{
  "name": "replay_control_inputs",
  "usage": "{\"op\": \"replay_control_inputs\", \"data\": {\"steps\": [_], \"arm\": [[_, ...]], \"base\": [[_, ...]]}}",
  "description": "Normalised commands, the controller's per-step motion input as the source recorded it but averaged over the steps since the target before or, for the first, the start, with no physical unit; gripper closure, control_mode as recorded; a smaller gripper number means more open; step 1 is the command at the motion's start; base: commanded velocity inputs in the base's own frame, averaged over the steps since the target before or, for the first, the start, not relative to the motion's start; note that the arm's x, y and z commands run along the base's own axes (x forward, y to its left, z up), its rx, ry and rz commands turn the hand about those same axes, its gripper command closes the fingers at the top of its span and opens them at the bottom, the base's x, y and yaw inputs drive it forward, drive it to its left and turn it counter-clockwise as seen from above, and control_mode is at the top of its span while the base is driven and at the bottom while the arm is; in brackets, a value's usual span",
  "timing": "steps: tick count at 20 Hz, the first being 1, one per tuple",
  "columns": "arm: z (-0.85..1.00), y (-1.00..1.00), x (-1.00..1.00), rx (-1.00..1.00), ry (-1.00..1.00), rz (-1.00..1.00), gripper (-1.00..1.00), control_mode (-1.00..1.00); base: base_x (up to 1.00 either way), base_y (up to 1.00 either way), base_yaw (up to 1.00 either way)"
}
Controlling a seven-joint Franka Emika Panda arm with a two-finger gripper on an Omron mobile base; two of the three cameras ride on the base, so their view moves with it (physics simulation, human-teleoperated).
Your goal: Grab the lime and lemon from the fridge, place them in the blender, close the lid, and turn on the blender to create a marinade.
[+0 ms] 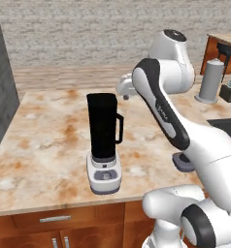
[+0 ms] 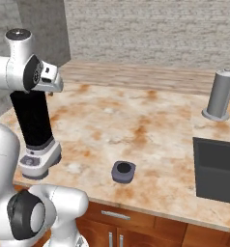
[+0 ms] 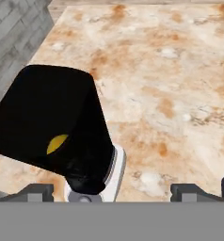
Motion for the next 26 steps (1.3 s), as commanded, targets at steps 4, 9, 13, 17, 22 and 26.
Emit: {"op": "replay_control_inputs", "data": {"steps": [4, 9, 13, 17, 22, 26], "arm": [[-0.56, -1.0, -0.4, 0.0, 0.02, 0.0, -1.0, -1.0], [-0.88, -1.0, -0.11, 0.0, 0.09, 0.0, -1.0, -1.0], [-0.86, -1.0, 0.0, -0.02, 0.13, -0.02, -1.0, -1.0], [-0.81, -1.0, 0.0, -0.06, 0.16, -0.06, -1.0, -1.0], [-0.87, -0.89, 0.0, -0.11, 0.17, -0.08, -1.0, -1.0], [-0.82, -0.65, 0.02, -0.14, 0.18, -0.05, -1.0, -1.0]], "base": [[0.0, 0.0, 0.0], [0.0, 0.0, 0.0], [0.0, 0.0, 0.0], [0.0, 0.0, 0.0], [0.0, 0.0, 0.0], [0.0, 0.0, 0.0]]}}
